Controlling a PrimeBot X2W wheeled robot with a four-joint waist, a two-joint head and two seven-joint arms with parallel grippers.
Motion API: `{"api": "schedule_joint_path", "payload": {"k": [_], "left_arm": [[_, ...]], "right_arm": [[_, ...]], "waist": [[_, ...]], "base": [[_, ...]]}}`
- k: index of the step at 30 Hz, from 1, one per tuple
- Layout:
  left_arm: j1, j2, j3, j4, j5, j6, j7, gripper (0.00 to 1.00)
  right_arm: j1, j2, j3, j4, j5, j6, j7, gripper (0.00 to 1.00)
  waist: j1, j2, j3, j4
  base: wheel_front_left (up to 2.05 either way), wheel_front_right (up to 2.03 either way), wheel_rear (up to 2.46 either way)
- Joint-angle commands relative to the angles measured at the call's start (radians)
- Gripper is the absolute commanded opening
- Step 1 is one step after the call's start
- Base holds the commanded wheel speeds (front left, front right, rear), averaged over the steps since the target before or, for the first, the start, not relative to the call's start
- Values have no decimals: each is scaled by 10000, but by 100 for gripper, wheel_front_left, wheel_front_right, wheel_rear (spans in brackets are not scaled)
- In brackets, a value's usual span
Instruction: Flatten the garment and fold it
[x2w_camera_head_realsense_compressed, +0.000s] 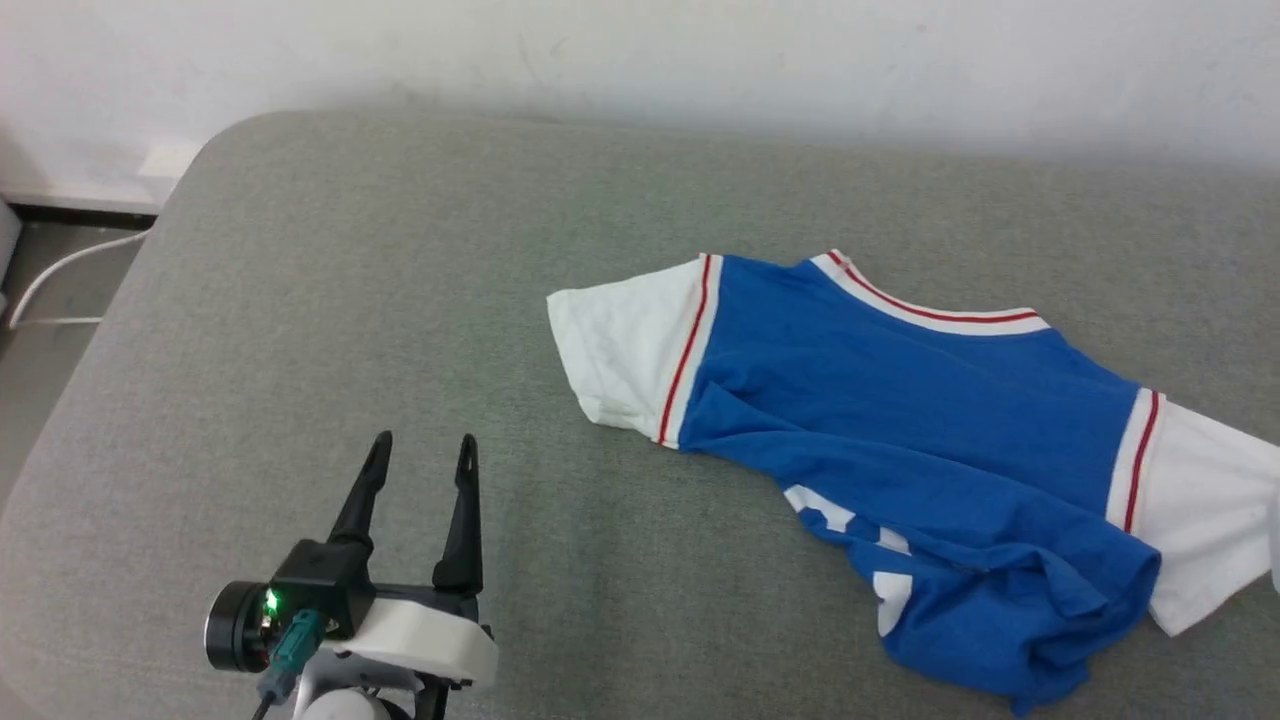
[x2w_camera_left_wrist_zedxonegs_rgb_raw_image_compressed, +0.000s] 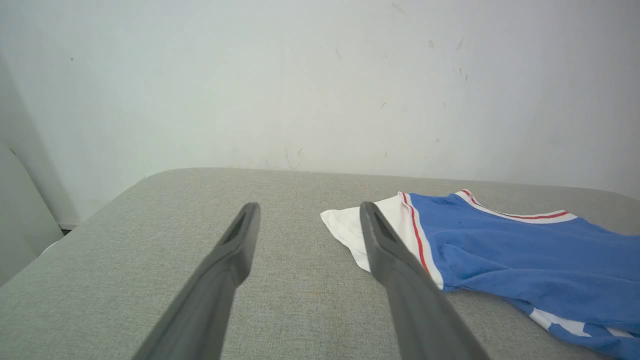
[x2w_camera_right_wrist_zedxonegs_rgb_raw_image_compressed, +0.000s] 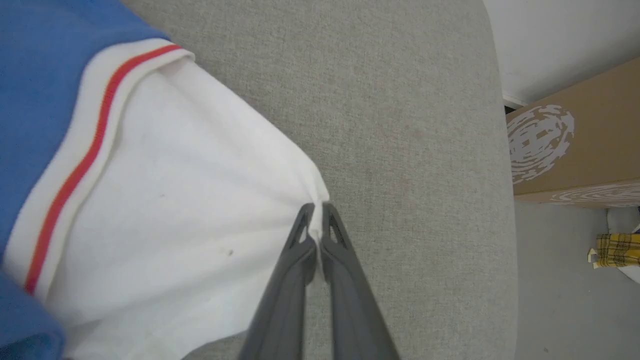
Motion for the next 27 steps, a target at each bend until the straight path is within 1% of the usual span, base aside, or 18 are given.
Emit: {"api": "schedule_joint_path", "payload": {"k": [1, 2, 6, 9, 11, 13, 17, 21, 23, 25, 27], "left_arm": [[153, -3, 9, 33, 59, -108, -47, 100], [150, 27, -3, 78, 69, -148, -47, 100], [-26, 218, 44, 56, 131, -282, -47, 100], [-181, 464, 128, -7, 166, -412, -31, 100], [-445, 648, 157, 37, 80, -614, 89, 100], [-837, 859, 203, 151, -102, -907, 364, 100], [-1876, 1397, 123, 461, -292, -1467, 1495, 100], [-3072, 2184, -153, 920, -368, -1892, 2866, 100], [-3691, 2789, -748, 1241, -455, -2090, 3590, 100], [-4322, 3373, -1402, 1556, -987, -2145, 4194, 100], [-4935, 3994, -2167, 1858, -1785, -2152, 4815, 100]], "right_arm": [[35, 55, -158, 254, -221, -21, -350, 67], [33, 126, -267, 428, -309, -21, -643, 100], [-158, 562, -520, 807, -701, -21, -1866, 100], [-385, 997, -643, 608, -1143, -21, -2836, 100], [-436, 1367, -613, 261, -1213, -21, -3373, 100], [-362, 1677, -464, -221, -1183, -21, -3838, 100], [178, 2217, -145, -1581, -858, -21, -4462, 100], [1027, 2817, -38, -3165, -453, -21, -4650, 100], [1458, 3103, -55, -3862, -325, -21, -4661, 100], [1835, 3351, 60, -4452, -294, -21, -4623, 100], [2116, 3479, 212, -4942, -336, -21, -4586, 100]], "waist": [[0, -1, -93, -186], [0, -1, -133, -244], [0, -1, -390, -667], [0, -1, -499, -1157], [0, -1, -484, -1486], [0, -1, -417, -1815], [0, -1, -84, -2445], [0, -1, 458, -3064], [0, -1, 725, -3329], [0, -1, 961, -3620], [0, -1, 1158, -3841]], "base": [[0, 0, 0], [0, 0, 0], [0, 0, 0], [0, 0, 0], [0, 0, 0], [0, 0, 0], [0, 0, 0], [0, 0, 0], [0, 0, 0], [0, 0, 0], [0, 0, 0]]}}
